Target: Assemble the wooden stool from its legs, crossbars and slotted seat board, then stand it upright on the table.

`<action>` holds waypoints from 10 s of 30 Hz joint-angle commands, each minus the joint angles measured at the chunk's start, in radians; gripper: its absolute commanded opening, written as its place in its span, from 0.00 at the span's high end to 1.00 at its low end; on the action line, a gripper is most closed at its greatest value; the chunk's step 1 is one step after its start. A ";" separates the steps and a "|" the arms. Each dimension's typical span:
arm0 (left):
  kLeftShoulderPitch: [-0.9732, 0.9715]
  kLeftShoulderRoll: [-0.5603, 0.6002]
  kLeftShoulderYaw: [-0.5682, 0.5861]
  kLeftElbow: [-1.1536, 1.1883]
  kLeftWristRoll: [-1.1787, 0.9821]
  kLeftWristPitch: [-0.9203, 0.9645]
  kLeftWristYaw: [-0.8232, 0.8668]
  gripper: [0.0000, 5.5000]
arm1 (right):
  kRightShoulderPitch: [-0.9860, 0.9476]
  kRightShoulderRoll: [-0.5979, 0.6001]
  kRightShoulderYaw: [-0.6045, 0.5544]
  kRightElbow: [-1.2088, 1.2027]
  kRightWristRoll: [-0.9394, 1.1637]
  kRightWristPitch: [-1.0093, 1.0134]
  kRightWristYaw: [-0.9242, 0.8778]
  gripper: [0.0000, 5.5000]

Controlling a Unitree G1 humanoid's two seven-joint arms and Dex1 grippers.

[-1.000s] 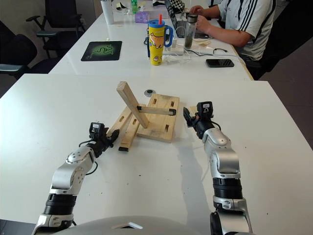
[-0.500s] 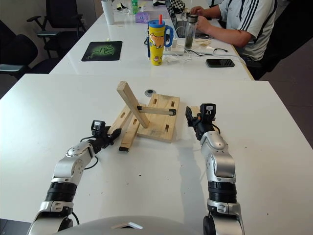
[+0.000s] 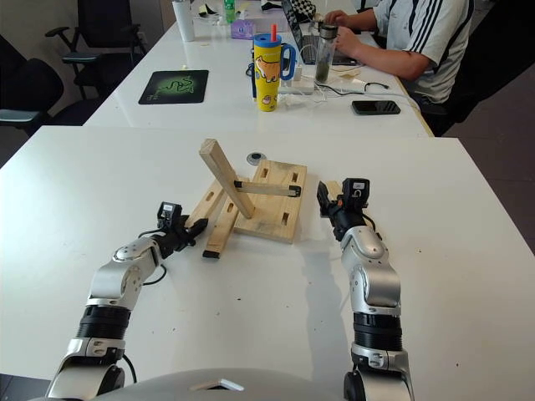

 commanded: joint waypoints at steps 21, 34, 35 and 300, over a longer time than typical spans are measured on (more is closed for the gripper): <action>-0.186 0.073 0.112 -0.296 -0.052 -0.229 -0.030 0.62 | -0.572 -0.042 -0.268 -0.014 0.637 0.426 0.015 0.45; -0.212 0.099 0.027 -0.432 -0.100 -0.224 -0.160 0.62 | -0.622 0.071 -0.328 0.045 1.088 0.543 -0.319 0.45; -0.213 0.099 0.028 -0.440 -0.109 -0.221 -0.165 0.62 | -0.619 0.072 -0.325 0.049 1.110 0.540 -0.334 0.45; -0.170 -0.131 -0.145 -0.283 -0.128 -0.218 -0.024 0.48 | -0.424 -0.011 -0.232 0.146 1.106 0.323 -0.351 0.54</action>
